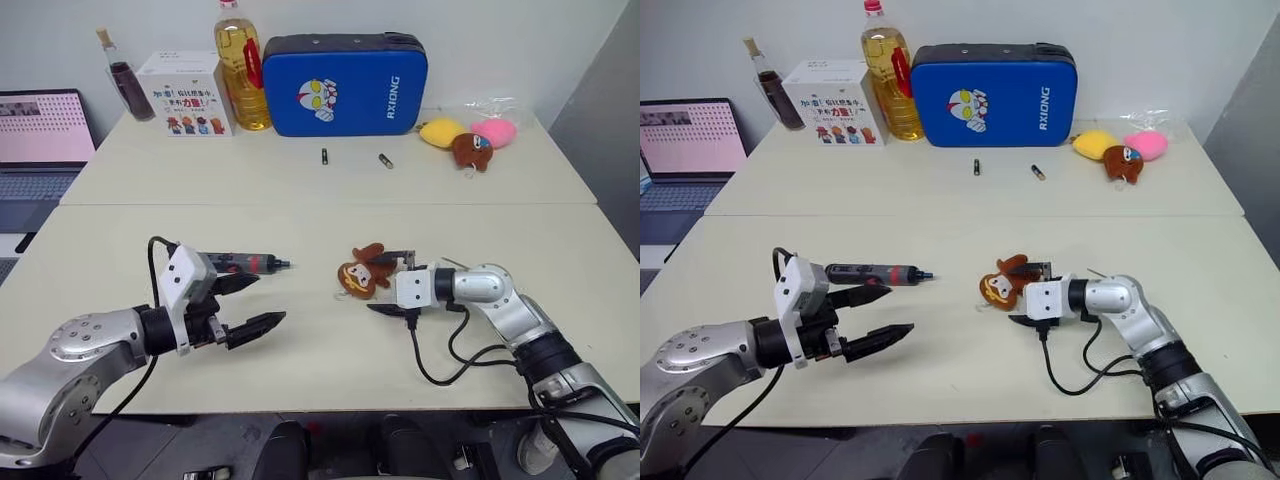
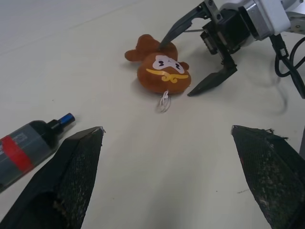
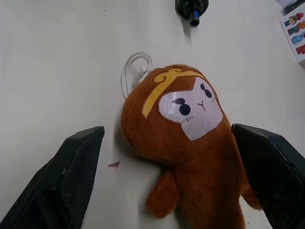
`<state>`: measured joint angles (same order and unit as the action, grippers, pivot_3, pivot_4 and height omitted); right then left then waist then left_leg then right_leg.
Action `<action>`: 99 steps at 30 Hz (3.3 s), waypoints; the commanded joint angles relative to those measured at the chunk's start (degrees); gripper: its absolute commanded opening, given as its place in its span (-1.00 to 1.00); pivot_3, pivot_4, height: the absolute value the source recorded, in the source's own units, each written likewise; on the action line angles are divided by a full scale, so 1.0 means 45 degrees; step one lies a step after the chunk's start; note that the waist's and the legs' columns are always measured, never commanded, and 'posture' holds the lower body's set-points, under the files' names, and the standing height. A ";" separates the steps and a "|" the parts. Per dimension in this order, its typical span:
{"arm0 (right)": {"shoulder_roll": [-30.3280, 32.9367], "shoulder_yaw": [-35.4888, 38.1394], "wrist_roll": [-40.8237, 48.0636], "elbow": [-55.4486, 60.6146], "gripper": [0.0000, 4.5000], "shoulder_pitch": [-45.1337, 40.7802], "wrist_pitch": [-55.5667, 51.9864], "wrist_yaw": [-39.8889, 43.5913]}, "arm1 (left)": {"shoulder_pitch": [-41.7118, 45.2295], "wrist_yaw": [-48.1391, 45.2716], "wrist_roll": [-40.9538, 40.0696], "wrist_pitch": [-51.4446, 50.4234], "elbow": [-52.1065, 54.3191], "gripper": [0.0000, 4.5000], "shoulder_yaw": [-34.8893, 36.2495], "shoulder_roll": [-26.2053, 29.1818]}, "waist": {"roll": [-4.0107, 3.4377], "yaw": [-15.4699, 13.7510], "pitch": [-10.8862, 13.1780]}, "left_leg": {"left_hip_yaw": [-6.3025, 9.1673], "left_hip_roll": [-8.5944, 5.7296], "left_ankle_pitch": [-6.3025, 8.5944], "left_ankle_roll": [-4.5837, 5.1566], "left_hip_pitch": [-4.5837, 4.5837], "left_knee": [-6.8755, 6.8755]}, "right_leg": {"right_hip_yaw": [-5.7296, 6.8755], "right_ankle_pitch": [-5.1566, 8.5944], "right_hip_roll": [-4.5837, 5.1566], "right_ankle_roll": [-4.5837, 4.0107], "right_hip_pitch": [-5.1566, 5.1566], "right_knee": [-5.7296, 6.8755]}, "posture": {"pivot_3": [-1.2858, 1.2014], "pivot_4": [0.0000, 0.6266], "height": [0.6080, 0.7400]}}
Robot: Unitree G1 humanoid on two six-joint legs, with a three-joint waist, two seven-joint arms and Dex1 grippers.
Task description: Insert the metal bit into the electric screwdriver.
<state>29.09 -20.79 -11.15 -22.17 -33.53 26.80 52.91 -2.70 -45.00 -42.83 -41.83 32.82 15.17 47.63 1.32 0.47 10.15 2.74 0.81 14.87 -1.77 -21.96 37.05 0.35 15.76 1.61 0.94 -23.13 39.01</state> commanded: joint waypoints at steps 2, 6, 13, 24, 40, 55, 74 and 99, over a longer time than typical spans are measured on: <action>-0.0553 -0.0195 -0.0415 -0.1439 1.00 -0.0903 0.0107 -0.0485 | 0.0151 0.0203 -0.0105 0.0022 0.0412 1.00 0.0027 -0.0066 | 0.0001 0.0049 -0.0001 | 0.0000 0.0002 0.0000 0.0000 0.0010 -0.0001 | -0.0005 -0.0007 -0.0011 -0.0012 0.0001 0.0001 | 0.03 -0.52 1.00; -0.0947 -0.0192 -0.0627 -0.2545 1.00 -0.1567 0.0257 -0.0877 | 0.0200 0.0284 -0.0161 -0.0041 0.0485 1.00 0.0083 -0.0057 | 0.0001 0.0138 -0.0001 | 0.0000 0.0011 0.0000 0.0000 0.0010 -0.0001 | -0.0012 -0.0011 -0.0028 -0.0022 0.0001 0.0001 | 0.03 -0.52 1.00; -0.1154 -0.0161 -0.0566 -0.3473 1.00 -0.2149 0.0676 -0.0940 | 0.0176 0.0433 -0.0196 -0.0055 0.0580 1.00 0.0169 -0.0083 | 0.0001 0.0197 -0.0001 | 0.0011 0.0011 0.0000 0.0000 0.0011 -0.0001 | -0.0048 -0.0012 -0.0028 -0.0024 0.0002 0.0001 | 0.03 -0.52 1.00; -0.1150 0.0011 -0.0274 -0.3525 0.05 -0.2289 0.0967 -0.0722 | 0.0456 0.0603 -0.0239 -0.0035 0.0470 1.00 0.0138 -0.0163 | 0.0000 0.0198 0.0000 | 0.0013 0.0011 0.0000 0.0000 0.0010 -0.0002 | -0.0054 -0.0012 -0.0028 -0.0023 0.0000 0.0001 | 0.03 -0.52 1.00; -0.0070 0.1134 -0.0479 -0.6784 -0.88 -0.6797 0.1154 -0.1951 | 0.2353 0.1903 -0.1961 -0.0609 0.0799 1.00 0.0427 -0.1023 | -0.0005 0.0265 0.0014 | 0.0008 0.0011 0.0000 -0.0001 0.0008 -0.0001 | -0.0066 -0.0012 -0.0031 -0.0024 -0.0012 0.0003 | 0.03 -0.52 1.00; -0.1226 0.1913 -0.1849 -1.2638 -0.19 -1.0093 -0.4303 -0.6699 | 0.2353 0.3332 -0.1937 -0.0437 0.1586 1.00 0.0116 -0.1693 | -0.0001 0.0282 0.0015 | -0.0089 0.0009 -0.0024 -0.0044 0.0002 -0.0014 | -0.0150 -0.0013 -0.0008 -0.0026 -0.0034 -0.0004 | 0.03 -0.52 1.00; -0.0994 0.2444 -0.2359 -1.2673 0.98 -0.9760 -0.5078 -0.7052 | 0.1442 0.4401 -0.2500 -0.0452 0.2361 1.00 0.0506 -0.1681 | -0.0002 0.0294 0.0014 | -0.0115 -0.0004 0.0000 -0.0003 0.0004 -0.0015 | -0.0164 -0.0013 -0.0014 -0.0025 -0.0040 -0.0003 | 0.03 -0.52 1.00; -0.1264 0.4841 0.4978 0.2663 0.98 -0.1278 -0.9859 0.1043 | 0.7716 -0.4297 0.2639 0.1970 -0.5442 1.00 -0.3398 0.4754 | -0.0016 0.0163 0.0055 | -0.0073 0.0017 0.0001 -0.0002 -0.0025 -0.0024 | -0.0085 -0.0011 -0.0053 -0.0022 -0.0041 -0.0011 | 0.03 -0.52 1.00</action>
<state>22.86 1.56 7.64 -24.13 -42.08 -11.97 57.59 28.36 -59.93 -36.10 -35.89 12.12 3.93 67.99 1.24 1.21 10.40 2.48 0.88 14.88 -1.78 -22.10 36.98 0.04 15.71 1.35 0.84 -23.33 38.97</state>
